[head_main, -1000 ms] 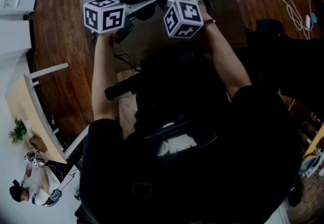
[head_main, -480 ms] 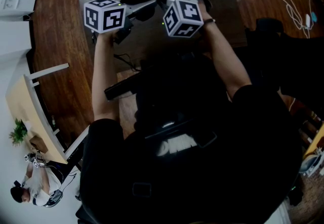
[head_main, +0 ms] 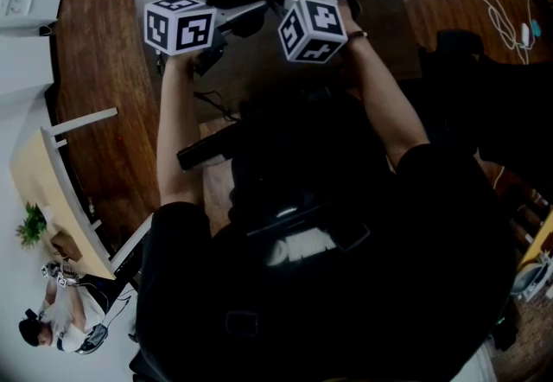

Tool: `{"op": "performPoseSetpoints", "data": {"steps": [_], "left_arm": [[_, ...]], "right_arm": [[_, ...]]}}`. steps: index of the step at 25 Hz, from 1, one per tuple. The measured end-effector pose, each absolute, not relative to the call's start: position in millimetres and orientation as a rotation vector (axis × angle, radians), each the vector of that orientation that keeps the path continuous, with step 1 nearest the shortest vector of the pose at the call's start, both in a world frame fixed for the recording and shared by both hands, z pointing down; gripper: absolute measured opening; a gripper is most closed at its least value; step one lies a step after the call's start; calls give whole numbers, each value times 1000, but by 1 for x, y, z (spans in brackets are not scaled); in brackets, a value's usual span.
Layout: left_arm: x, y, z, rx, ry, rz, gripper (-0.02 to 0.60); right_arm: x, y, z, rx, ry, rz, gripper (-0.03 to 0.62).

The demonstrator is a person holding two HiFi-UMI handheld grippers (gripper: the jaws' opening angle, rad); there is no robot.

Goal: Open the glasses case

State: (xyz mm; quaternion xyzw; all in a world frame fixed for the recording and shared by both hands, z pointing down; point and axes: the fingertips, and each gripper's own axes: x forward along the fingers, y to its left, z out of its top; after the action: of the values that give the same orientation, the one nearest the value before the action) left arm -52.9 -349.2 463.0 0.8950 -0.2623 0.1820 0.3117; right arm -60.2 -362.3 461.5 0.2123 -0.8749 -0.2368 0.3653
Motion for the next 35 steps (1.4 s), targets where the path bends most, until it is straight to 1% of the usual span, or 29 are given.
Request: {"op": "performPoseSetpoints", "data": {"steps": [35], "left_arm": [[-51,-338,473,2313,-662,505,256]], "right_arm": [[-58,-357,466,533,-2212,-621,9]]}}
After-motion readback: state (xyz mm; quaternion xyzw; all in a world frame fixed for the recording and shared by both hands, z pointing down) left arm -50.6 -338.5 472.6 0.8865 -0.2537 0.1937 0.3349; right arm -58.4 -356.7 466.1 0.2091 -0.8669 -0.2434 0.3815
